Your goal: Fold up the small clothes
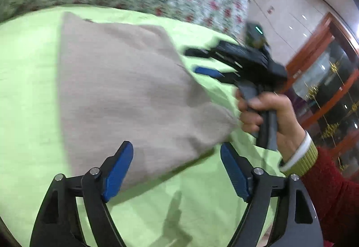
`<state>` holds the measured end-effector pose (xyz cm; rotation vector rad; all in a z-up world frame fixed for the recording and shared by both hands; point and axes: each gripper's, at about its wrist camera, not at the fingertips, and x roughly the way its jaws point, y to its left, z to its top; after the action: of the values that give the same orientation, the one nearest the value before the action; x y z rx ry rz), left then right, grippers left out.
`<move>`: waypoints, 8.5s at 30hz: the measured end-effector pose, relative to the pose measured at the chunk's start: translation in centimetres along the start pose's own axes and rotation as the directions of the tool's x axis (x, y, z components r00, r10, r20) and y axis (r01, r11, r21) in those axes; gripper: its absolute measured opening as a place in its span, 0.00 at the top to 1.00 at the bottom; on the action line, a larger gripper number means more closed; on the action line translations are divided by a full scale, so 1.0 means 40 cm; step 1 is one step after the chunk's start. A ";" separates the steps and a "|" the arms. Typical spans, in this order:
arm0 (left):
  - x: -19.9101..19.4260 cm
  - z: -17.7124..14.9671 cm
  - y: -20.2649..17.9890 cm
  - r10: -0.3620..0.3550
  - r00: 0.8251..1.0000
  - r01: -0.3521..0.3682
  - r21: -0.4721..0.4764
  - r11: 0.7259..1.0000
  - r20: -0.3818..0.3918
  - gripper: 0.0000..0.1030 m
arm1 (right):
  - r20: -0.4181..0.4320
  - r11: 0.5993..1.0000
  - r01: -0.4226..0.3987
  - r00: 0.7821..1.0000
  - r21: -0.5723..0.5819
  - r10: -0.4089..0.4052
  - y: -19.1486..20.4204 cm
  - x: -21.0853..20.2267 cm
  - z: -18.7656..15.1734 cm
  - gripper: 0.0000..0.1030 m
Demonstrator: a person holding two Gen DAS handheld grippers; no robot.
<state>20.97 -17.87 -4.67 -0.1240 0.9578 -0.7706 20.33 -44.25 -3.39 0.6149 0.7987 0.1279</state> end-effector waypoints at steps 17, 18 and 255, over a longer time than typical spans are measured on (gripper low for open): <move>0.136 0.166 0.340 -0.085 0.995 0.067 -0.308 0.949 -0.046 0.19 | -0.142 0.994 -0.107 0.985 -0.027 0.102 0.004 0.097 -0.031 0.28; 0.140 0.168 0.338 -0.085 0.995 0.068 -0.301 0.951 -0.045 0.19 | -0.148 0.993 -0.115 0.983 -0.028 0.109 0.006 0.104 -0.030 0.28; -0.625 -0.626 0.104 0.690 0.724 -0.685 -0.119 0.719 0.006 0.01 | -0.005 0.855 0.146 0.985 -0.497 -0.171 0.524 -0.251 -0.848 0.09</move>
<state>-4.57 6.97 -3.94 0.1232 0.9051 -0.0140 -8.09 -14.55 -3.40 0.0555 0.8203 0.1902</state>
